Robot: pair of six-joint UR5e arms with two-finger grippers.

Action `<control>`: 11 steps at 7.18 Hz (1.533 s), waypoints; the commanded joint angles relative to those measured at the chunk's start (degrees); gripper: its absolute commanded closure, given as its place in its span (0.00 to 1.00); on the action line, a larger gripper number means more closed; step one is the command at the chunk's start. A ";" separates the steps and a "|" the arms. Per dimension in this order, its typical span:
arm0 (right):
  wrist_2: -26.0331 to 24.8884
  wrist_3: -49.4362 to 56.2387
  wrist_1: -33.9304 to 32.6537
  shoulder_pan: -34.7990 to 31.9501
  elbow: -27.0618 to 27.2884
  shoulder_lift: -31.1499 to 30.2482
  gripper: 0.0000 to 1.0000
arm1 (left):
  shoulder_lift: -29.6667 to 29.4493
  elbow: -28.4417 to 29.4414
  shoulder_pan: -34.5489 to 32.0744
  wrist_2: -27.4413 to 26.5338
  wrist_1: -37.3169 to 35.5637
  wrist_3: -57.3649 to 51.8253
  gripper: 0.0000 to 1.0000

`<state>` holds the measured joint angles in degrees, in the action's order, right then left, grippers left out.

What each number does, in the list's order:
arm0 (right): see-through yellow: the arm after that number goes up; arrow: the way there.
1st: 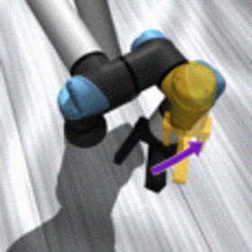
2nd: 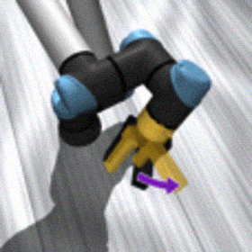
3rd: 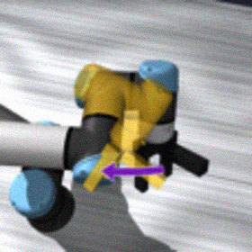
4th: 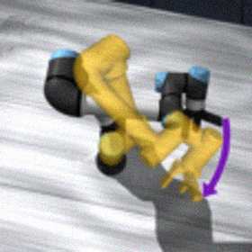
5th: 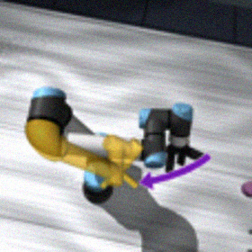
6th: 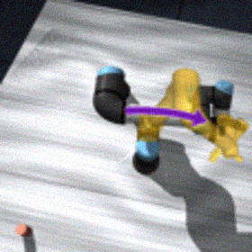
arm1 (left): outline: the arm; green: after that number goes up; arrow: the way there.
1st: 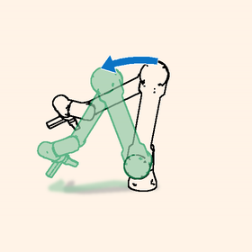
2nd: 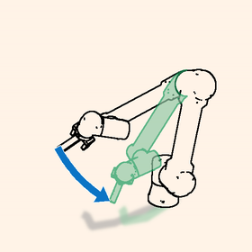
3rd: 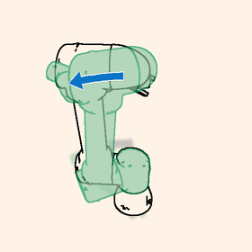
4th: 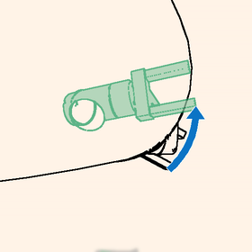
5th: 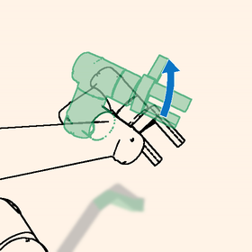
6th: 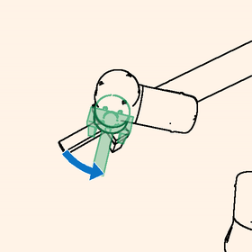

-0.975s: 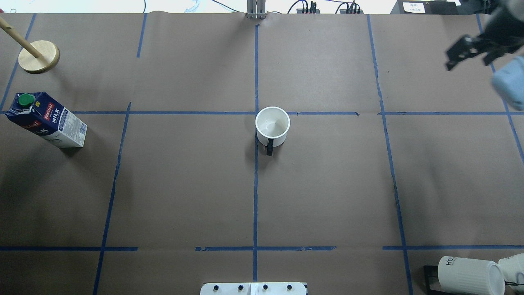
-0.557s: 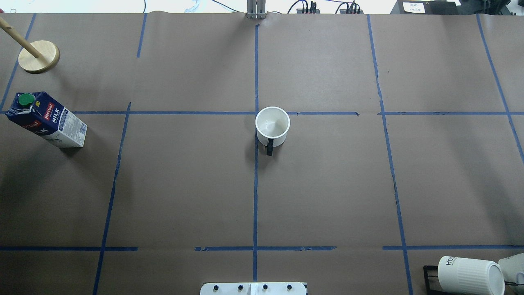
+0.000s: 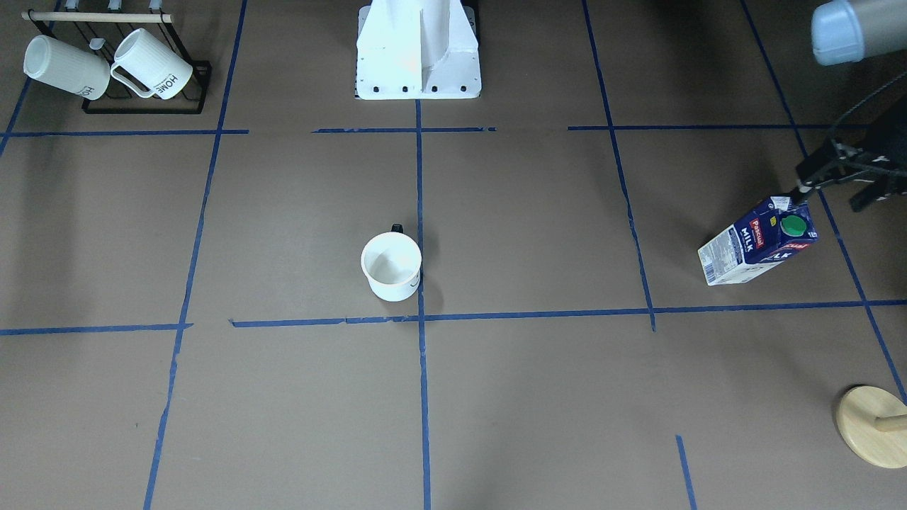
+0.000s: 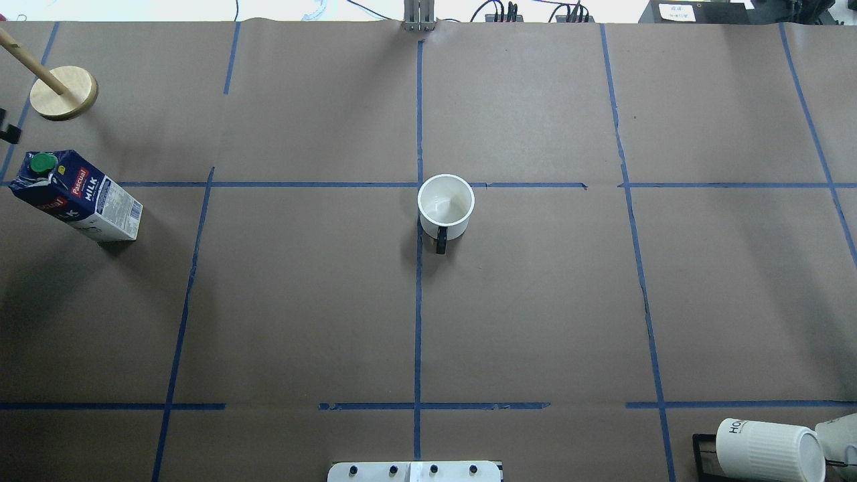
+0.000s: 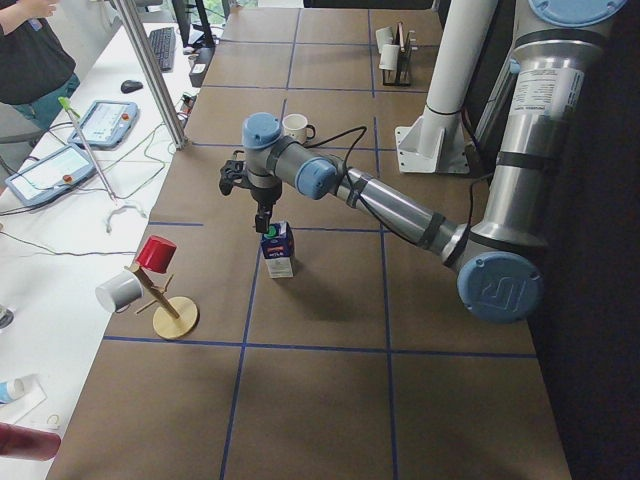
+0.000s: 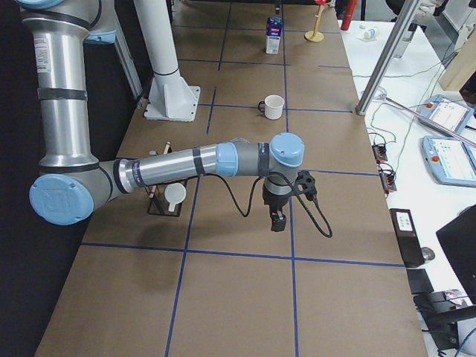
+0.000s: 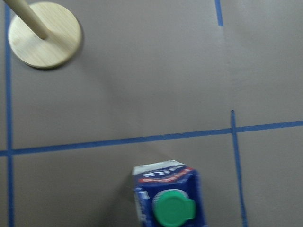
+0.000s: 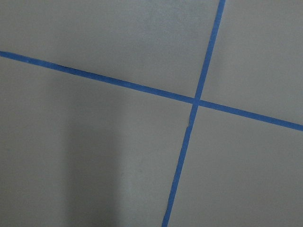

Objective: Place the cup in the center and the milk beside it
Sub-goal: 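Move the left gripper down over the milk carton's top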

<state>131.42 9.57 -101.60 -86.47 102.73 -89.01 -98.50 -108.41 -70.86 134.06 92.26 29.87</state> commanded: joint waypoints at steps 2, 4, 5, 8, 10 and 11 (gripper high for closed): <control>0.15 0.01 0.00 -0.01 0.01 -0.11 0.00 | -0.29 0.39 1.95 -2.66 -0.06 1.86 0.00; 0.15 0.01 0.00 -0.01 0.02 -0.20 0.00 | -0.21 1.09 2.22 -2.75 -0.06 1.69 0.00; 0.15 0.01 0.00 -0.01 0.02 -0.20 0.00 | -0.12 1.44 2.22 -3.45 -0.15 1.60 0.00; 0.15 0.18 0.00 -0.01 0.02 -0.64 0.00 | -0.12 3.63 4.32 -4.25 0.02 1.60 0.00; 0.15 0.18 0.00 -0.01 0.10 -0.73 0.00 | -0.29 5.40 4.76 -4.33 0.37 1.42 0.00; 0.15 0.18 0.00 -0.01 0.10 -0.73 0.00 | -0.29 5.84 4.85 -4.25 0.38 1.33 0.00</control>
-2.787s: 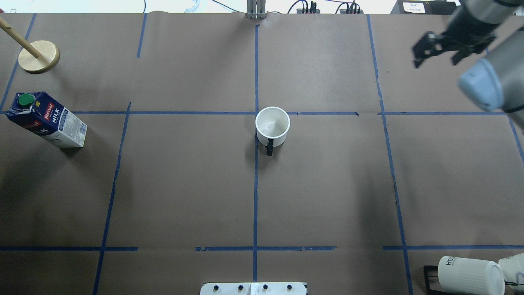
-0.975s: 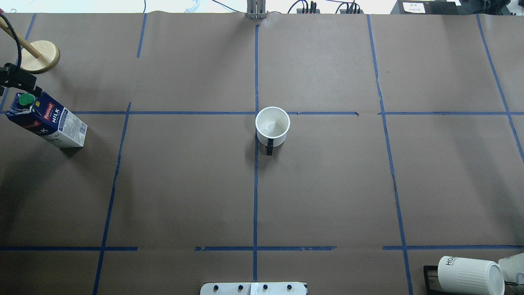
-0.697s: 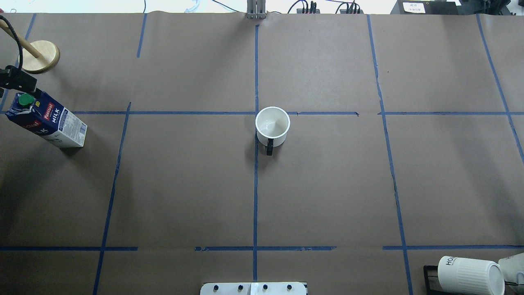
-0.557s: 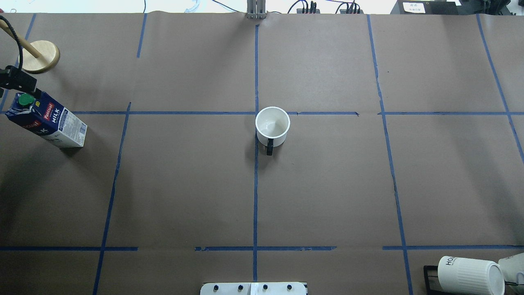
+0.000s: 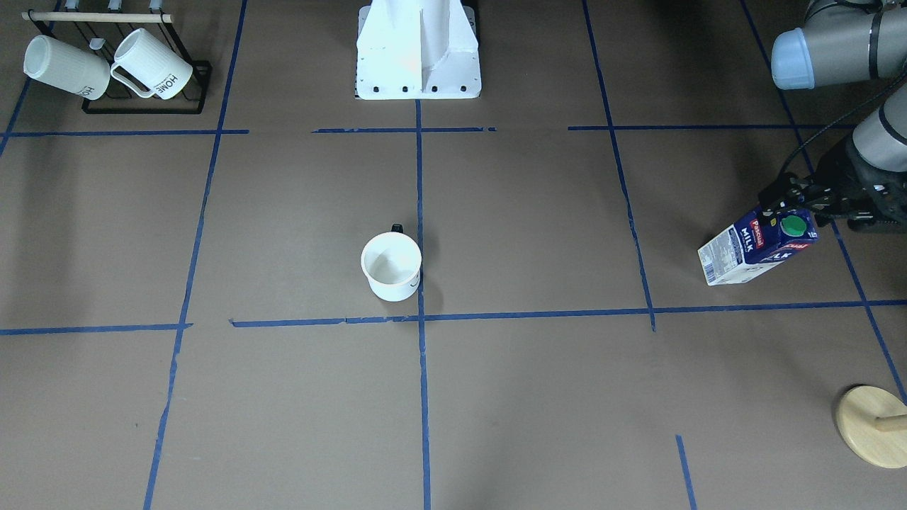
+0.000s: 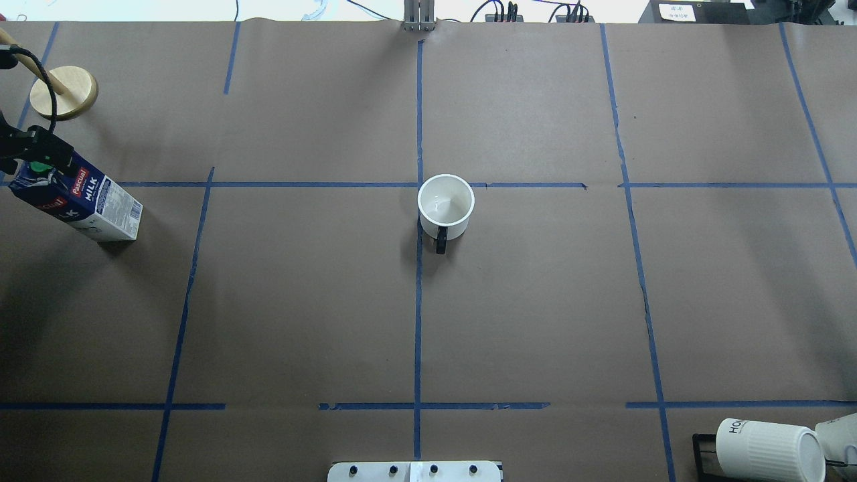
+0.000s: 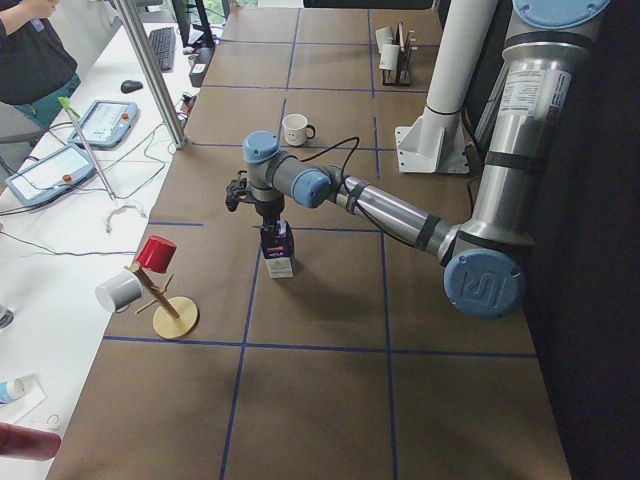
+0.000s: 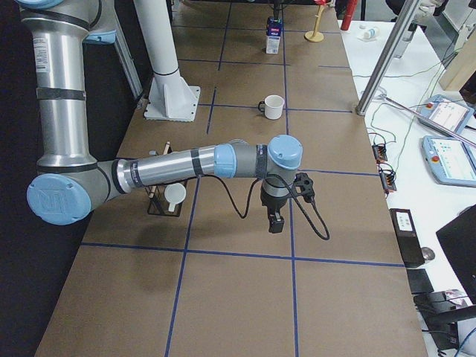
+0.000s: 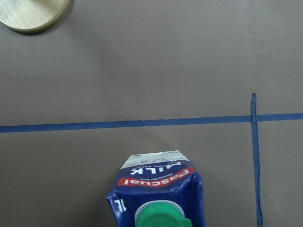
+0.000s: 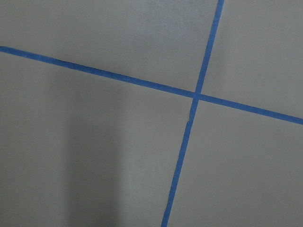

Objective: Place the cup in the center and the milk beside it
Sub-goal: 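Move the left gripper down over the milk carton's top, then close the left gripper on the milk carton and lift it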

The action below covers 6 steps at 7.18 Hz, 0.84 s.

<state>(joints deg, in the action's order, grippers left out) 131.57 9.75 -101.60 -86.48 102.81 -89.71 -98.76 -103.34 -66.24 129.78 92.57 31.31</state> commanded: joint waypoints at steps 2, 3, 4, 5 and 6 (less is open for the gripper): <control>0.00 0.00 0.00 0.00 -0.07 -0.03 0.00 | -0.03 2.34 2.16 -0.05 1.20 -0.11 0.00; 0.00 0.00 0.00 0.00 -0.07 -0.03 0.00 | -0.03 3.57 2.26 0.04 2.69 -0.11 0.01; 0.00 0.00 0.00 0.00 -0.07 -0.12 0.00 | -0.03 3.93 2.26 0.04 3.05 -0.11 0.24; 0.00 0.00 0.00 0.00 0.02 -0.12 0.00 | -0.20 3.93 2.26 -0.05 2.97 -0.20 0.44; 0.09 0.00 0.00 0.00 0.28 -0.64 0.00 | -0.29 3.85 2.26 -0.14 2.88 -0.20 0.57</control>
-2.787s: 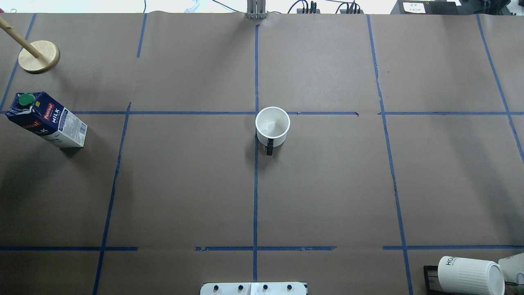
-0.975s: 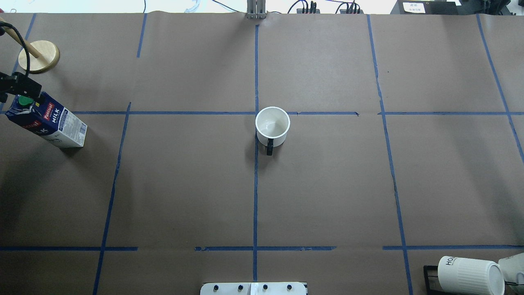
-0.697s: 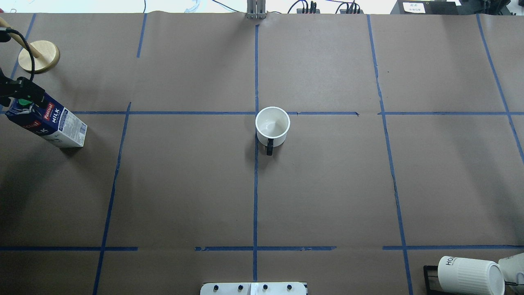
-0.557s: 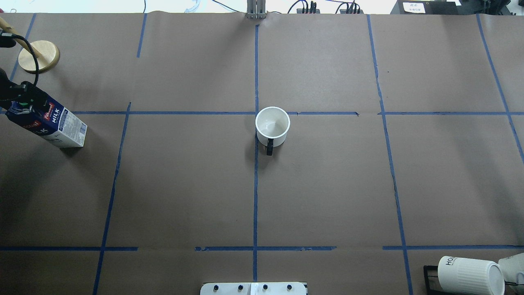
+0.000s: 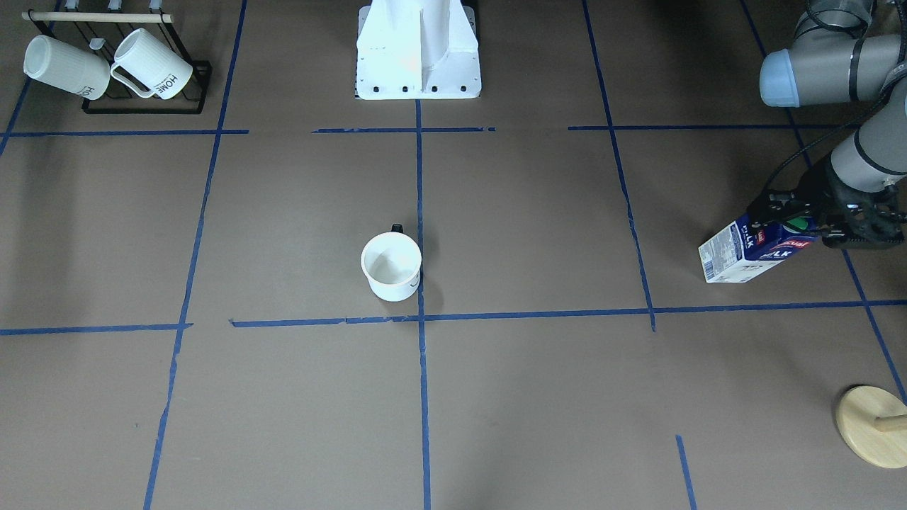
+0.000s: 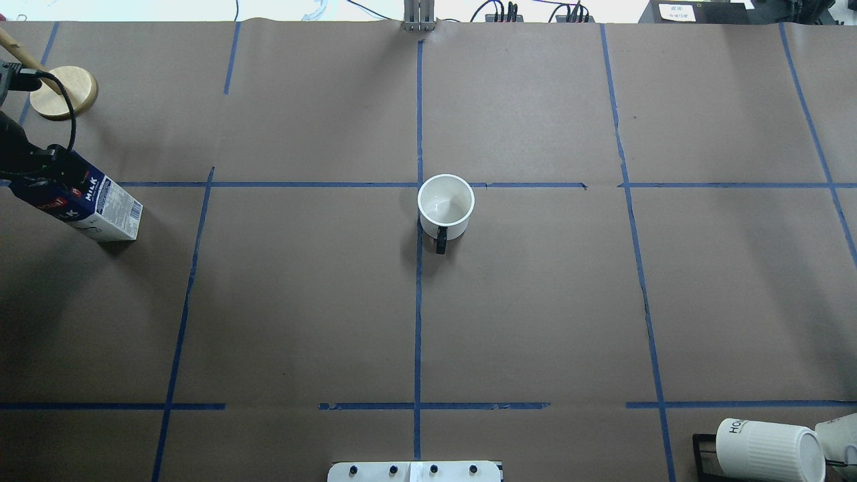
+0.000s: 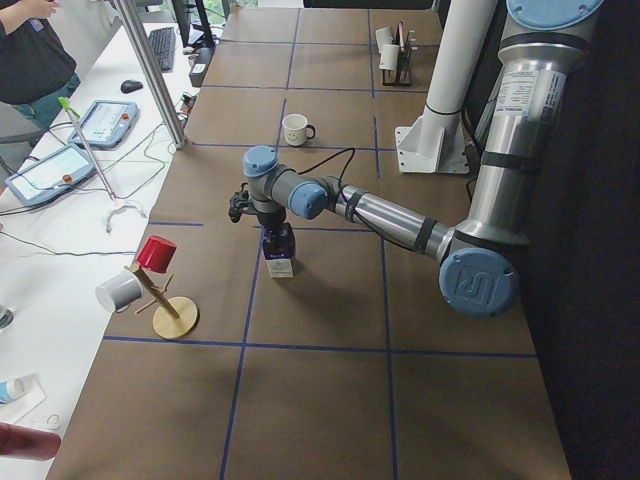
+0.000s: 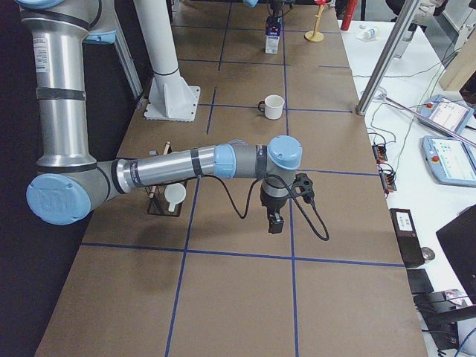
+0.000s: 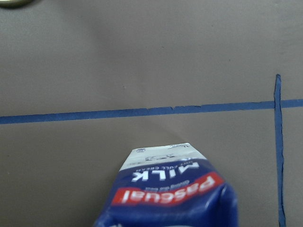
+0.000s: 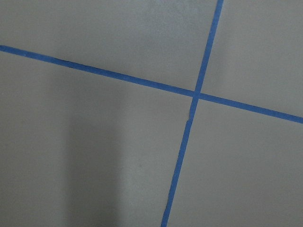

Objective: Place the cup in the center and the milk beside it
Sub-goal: 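Close the left gripper on the milk carton and lift it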

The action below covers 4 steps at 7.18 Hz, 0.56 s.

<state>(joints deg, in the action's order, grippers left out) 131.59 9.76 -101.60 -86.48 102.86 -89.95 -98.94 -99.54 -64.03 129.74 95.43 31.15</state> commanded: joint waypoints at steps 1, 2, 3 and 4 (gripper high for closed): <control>0.15 0.00 0.00 0.00 0.32 -0.48 0.00 | -0.20 -0.91 0.04 -0.10 -0.16 0.05 0.63; 0.16 0.00 0.00 0.00 0.23 -0.49 0.00 | -0.72 -1.79 -0.05 0.08 -0.68 0.14 0.63; 0.16 0.00 0.09 0.00 0.32 -0.49 0.00 | -2.30 -3.45 -0.13 0.17 -3.73 0.23 0.63; 0.16 -0.09 0.09 0.00 0.41 -0.57 0.00 | -6.05 -5.47 -0.13 0.17 -10.03 0.32 0.63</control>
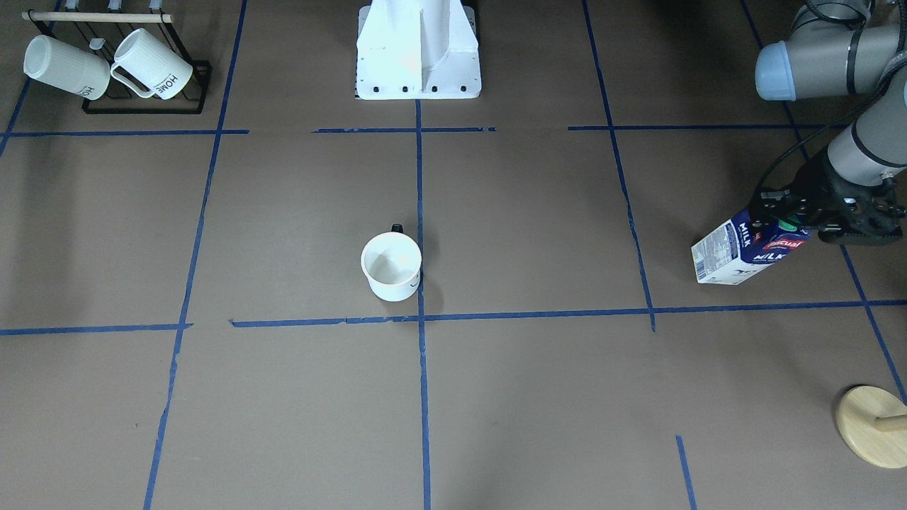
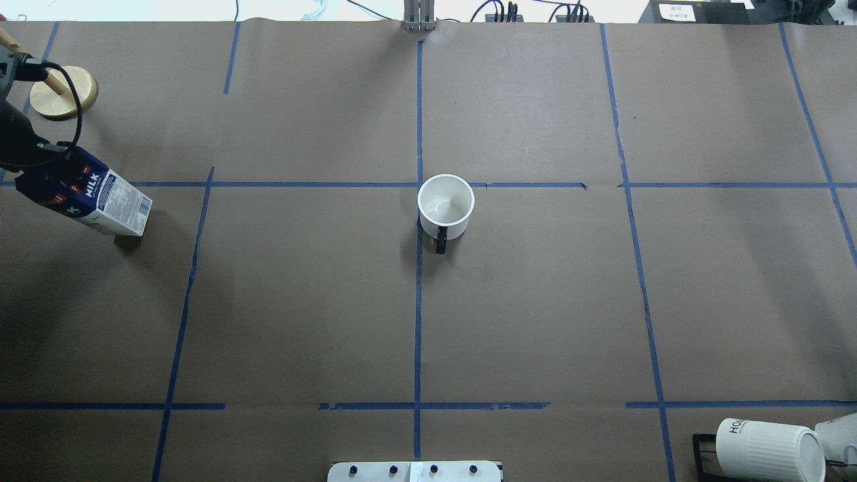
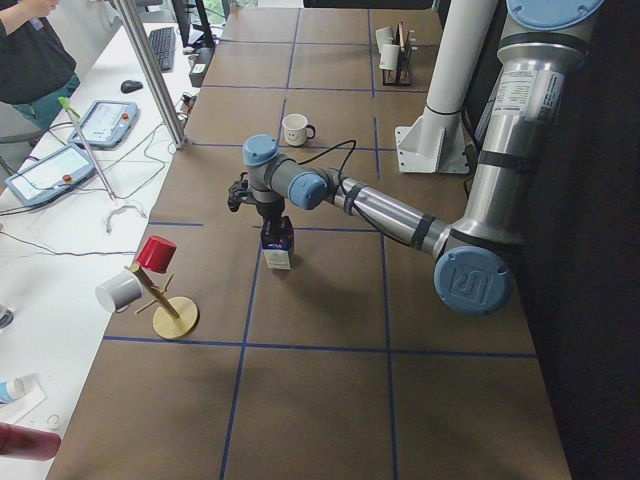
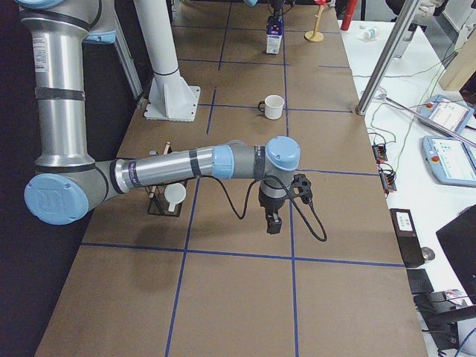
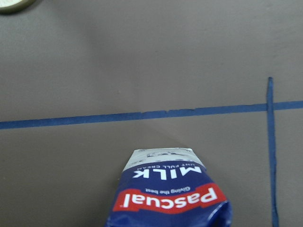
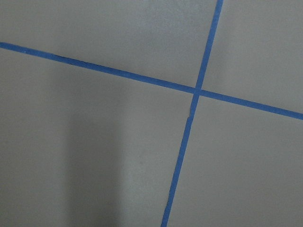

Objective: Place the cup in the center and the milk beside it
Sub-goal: 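Carry the milk carton with the left gripper beside the mug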

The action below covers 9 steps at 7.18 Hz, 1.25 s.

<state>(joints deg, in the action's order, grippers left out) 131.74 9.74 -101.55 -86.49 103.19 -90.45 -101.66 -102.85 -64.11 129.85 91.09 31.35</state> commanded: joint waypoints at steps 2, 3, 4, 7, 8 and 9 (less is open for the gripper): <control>0.35 -0.07 0.03 0.00 0.00 -0.34 0.00 | -12.64 -3.33 0.65 0.05 -14.59 1.85 0.63; 0.44 -0.07 -0.05 0.00 0.00 -0.34 0.00 | -17.13 -2.72 5.18 -0.12 -15.58 8.92 0.63; 0.44 -0.07 0.03 0.00 -0.09 -0.34 0.00 | -23.87 -0.10 11.14 -0.30 -15.59 17.25 0.62; 0.44 -0.07 -0.06 0.00 -0.53 -0.43 0.00 | -40.77 13.60 18.58 -8.38 -15.33 28.05 0.62; 0.53 -0.07 -0.06 0.00 -0.53 -0.51 0.00 | -45.77 19.12 19.80 -8.56 -15.15 30.15 0.60; 0.88 -0.07 0.03 0.00 -0.44 -0.77 0.00 | -47.65 21.09 23.73 -12.56 -14.89 32.08 0.59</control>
<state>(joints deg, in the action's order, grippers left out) 132.32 9.67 -101.58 -86.48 102.70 -91.00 -145.46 -85.71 -44.03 120.56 75.93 60.93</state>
